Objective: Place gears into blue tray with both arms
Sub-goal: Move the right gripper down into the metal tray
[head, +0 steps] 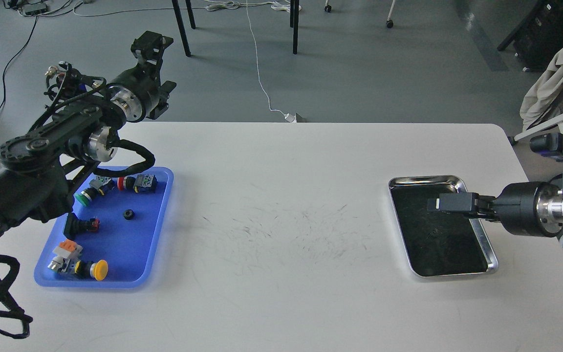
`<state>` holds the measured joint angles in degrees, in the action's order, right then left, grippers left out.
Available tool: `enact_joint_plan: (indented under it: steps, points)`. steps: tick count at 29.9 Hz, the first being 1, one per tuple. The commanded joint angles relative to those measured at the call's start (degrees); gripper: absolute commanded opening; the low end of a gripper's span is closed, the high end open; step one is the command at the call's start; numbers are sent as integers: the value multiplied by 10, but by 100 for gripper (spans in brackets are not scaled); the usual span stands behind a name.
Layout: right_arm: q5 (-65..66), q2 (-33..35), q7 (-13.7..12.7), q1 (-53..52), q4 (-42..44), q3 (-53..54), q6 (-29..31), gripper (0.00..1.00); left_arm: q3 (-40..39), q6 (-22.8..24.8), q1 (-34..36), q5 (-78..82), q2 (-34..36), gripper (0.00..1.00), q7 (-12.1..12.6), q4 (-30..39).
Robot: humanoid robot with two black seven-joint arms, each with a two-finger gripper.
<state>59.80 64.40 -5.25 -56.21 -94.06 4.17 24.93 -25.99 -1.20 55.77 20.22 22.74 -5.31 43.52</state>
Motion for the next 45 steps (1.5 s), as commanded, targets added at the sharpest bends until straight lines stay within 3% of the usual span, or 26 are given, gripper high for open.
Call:
enact_joint_plan:
  steps: [1, 11, 28, 34, 37, 39, 41, 45]
  points:
    - [13, -29, -17, -2, 29, -28, 2, 95, 1, -1, 0, 3, 1, 100, 0, 2]
    - [15, -121, -19, -5, 132, -68, 0, 93, 1, -1, -4, 4, 0, 100, -4, 2]
    - [45, -192, -22, -5, 217, -90, -6, 84, 2, -1, -6, 4, 5, 100, -6, 2]
    - [48, -193, -21, -6, 222, -93, -5, 58, 2, -1, -6, 4, 5, 100, -6, 2]
    - [53, -194, -19, -14, 223, -104, -5, 40, 2, -1, -6, 5, 5, 100, -7, 2]
    - [53, -194, -18, -23, 223, -111, -6, 34, 2, -1, -6, 4, 5, 100, -7, 2]
    - [53, -194, -16, -28, 223, -112, -5, 15, 2, -1, -6, 5, 5, 100, -7, 2]
    - [52, -194, -16, -35, 223, -113, -5, 2, 2, -1, -6, 5, 5, 100, -6, 2]
